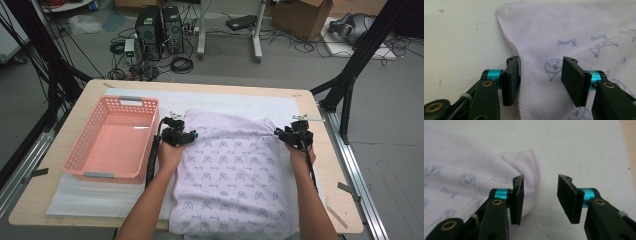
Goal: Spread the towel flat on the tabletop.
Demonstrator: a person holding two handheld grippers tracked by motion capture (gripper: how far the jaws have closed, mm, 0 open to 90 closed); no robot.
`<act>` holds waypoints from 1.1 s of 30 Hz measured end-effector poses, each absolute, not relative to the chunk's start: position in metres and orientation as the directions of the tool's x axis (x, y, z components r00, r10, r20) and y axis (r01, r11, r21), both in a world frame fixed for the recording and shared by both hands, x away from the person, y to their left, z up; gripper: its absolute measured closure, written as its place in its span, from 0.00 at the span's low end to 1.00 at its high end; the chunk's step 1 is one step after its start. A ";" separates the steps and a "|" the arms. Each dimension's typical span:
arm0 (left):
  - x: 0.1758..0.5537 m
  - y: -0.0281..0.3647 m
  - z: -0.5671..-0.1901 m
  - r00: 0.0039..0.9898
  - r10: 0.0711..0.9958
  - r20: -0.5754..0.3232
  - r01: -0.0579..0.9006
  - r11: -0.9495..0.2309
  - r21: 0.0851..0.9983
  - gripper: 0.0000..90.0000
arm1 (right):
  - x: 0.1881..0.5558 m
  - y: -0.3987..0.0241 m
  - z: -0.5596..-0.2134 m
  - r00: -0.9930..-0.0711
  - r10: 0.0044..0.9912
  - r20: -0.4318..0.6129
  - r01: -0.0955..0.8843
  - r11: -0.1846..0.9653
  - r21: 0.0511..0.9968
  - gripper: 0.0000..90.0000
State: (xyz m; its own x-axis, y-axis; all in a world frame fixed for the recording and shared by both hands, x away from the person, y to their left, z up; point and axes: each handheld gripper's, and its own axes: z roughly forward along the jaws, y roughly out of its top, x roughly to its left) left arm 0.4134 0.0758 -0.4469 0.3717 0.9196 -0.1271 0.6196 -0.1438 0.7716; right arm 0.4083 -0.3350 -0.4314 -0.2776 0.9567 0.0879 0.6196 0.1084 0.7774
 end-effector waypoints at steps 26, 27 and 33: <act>0.311 0.091 -0.450 0.525 0.832 -0.177 0.590 -0.207 0.780 0.42 | 0.286 -0.344 -0.445 -0.556 0.820 0.137 0.616 0.296 0.730 0.55; 0.309 0.090 -0.450 0.525 0.833 -0.177 0.587 -0.203 0.784 0.43 | 0.283 -0.340 -0.446 -0.566 0.816 0.112 0.603 0.317 0.732 0.54; 0.316 0.098 -0.449 0.483 0.866 -0.133 0.594 -0.212 0.776 0.97 | 0.286 -0.328 -0.445 -0.567 0.823 0.028 0.572 0.369 0.732 0.96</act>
